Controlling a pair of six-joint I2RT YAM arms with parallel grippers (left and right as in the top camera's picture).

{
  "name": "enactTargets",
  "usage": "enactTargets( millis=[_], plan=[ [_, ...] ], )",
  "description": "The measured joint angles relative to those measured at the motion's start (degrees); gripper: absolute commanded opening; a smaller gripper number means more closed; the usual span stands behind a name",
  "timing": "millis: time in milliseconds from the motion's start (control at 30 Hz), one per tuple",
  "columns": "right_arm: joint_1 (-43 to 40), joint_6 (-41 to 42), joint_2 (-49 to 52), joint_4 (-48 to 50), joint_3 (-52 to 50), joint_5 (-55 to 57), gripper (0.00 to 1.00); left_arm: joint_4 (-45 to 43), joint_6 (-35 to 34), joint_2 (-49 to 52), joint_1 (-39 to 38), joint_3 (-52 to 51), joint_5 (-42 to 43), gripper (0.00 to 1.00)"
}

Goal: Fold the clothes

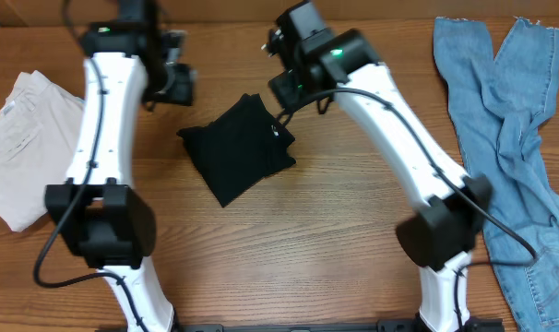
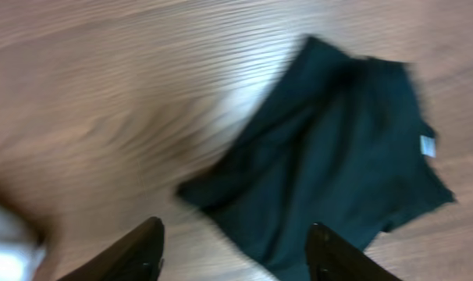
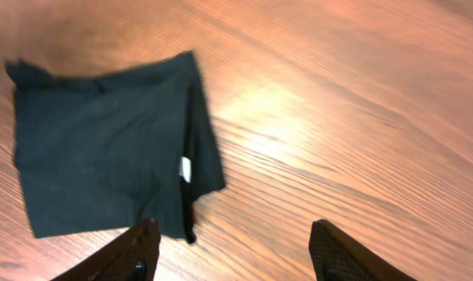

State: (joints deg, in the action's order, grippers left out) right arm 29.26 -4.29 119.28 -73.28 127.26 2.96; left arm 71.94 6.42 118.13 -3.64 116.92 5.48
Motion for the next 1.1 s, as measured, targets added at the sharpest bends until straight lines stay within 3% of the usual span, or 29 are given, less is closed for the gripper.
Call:
enactTargets(
  millis=[167, 467, 567, 667, 767, 967, 1100],
  plan=[
    [-4.8, 2.6, -6.1, -3.5, 0.3, 1.9, 0.65, -1.5, 5.7, 5.6, -4.8, 0.0, 1.6, 0.63],
    [-11.7, 5.2, -7.8, -7.6, 0.5, 2.1, 0.64, -1.7, 8.8, 15.5, -5.3, -0.3, 2.8, 0.58],
    [-12.1, 5.5, -7.8, -7.7, 0.5, 1.7, 0.64, -1.7, 8.9, 15.9, -5.3, -0.3, 4.2, 0.49],
    [-12.3, 5.6, -7.8, -7.7, 0.5, 1.4, 0.64, -1.6, 9.0, 15.9, -5.4, -0.3, 5.5, 0.22],
    [-12.3, 5.6, -7.8, -7.7, 0.5, 1.3, 0.64, -1.2, 9.8, 15.9, -5.4, -0.3, 6.4, 0.07],
    [-12.3, 5.8, -7.8, -7.7, 0.5, 1.3, 0.64, 1.8, 10.5, 15.9, -5.4, 1.1, 7.0, 0.04],
    [-12.3, 5.8, -7.8, -7.7, 0.5, 1.3, 0.64, 4.1, 10.4, 15.3, -5.4, 9.3, 7.8, 0.05]
  ],
)
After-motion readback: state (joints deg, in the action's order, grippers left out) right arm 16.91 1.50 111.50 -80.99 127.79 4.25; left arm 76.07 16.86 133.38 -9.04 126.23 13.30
